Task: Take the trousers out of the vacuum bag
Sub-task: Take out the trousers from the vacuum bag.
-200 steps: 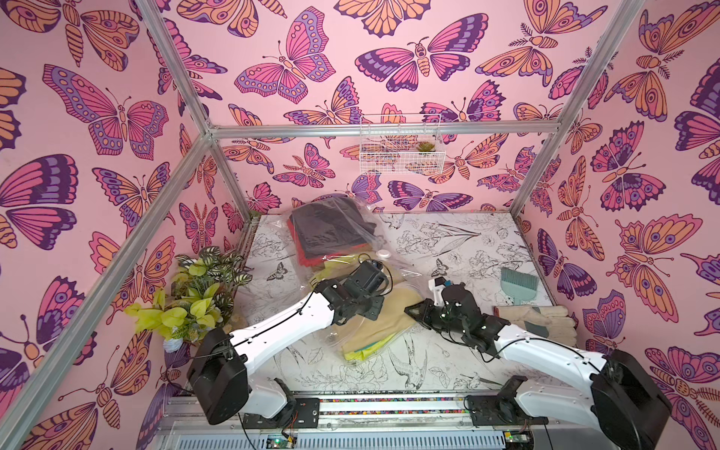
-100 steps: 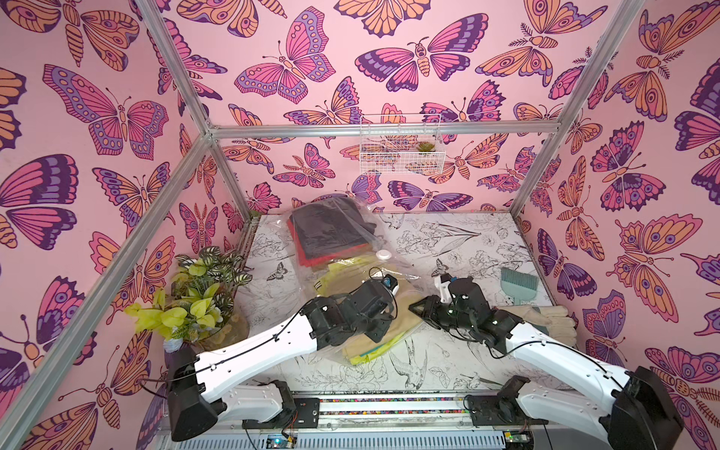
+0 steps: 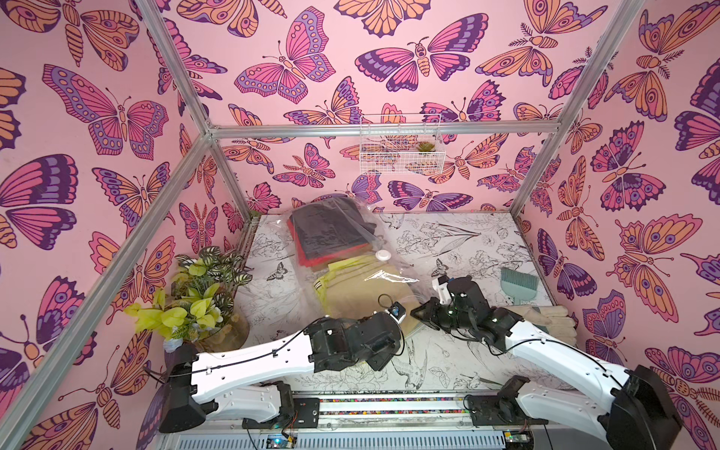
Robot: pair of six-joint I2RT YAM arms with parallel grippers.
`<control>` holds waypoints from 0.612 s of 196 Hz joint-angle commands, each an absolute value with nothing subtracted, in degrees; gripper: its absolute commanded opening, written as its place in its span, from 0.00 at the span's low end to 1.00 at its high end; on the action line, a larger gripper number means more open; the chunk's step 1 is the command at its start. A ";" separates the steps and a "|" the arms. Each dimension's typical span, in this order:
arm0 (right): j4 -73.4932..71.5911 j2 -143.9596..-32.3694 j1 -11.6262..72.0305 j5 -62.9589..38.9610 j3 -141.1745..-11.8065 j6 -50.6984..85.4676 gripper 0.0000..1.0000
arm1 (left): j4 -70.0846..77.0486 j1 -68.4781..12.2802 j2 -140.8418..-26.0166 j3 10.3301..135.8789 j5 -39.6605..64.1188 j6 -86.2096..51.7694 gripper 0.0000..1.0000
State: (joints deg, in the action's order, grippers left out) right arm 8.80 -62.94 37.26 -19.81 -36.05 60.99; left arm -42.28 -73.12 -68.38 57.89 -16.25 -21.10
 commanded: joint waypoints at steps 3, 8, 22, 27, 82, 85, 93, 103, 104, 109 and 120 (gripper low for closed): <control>7.86 -62.78 36.79 -21.68 -37.46 61.22 0.01 | -44.30 -74.85 -69.75 55.02 -22.06 -23.17 0.80; 8.18 -62.59 36.72 -21.83 -37.91 61.14 0.01 | -44.33 -75.03 -70.17 54.66 -22.75 -23.41 0.82; 9.09 -61.82 36.26 -22.40 -38.92 61.12 0.00 | -44.33 -75.30 -71.11 53.94 -23.56 -23.86 0.84; 9.29 -61.56 36.05 -22.57 -39.15 61.17 0.00 | -44.31 -75.43 -71.47 53.81 -24.02 -24.03 0.84; 10.61 -58.83 31.42 -28.55 -42.10 62.50 0.00 | -44.21 -75.94 -78.33 53.79 -28.28 -25.56 0.81; 10.66 -58.69 31.16 -28.84 -42.32 62.49 0.00 | -44.22 -75.94 -78.49 53.83 -28.54 -25.64 0.81; 10.95 -58.58 30.50 -29.70 -42.85 62.49 0.00 | -44.22 -75.94 -78.83 53.94 -29.17 -25.79 0.82; 11.60 -58.45 29.79 -30.35 -43.60 62.56 0.00 | -44.21 -75.89 -79.18 53.96 -29.73 -26.17 0.83; 11.64 -58.40 29.75 -30.47 -43.64 62.48 0.00 | -44.21 -75.91 -79.23 53.96 -29.72 -26.18 0.83; 11.81 -58.36 29.43 -30.78 -43.97 62.40 0.00 | -44.13 -75.85 -79.39 53.96 -29.80 -26.19 0.83; 12.36 -58.27 28.73 -31.32 -44.66 62.08 0.00 | -44.15 -75.85 -79.85 53.88 -29.87 -26.43 0.82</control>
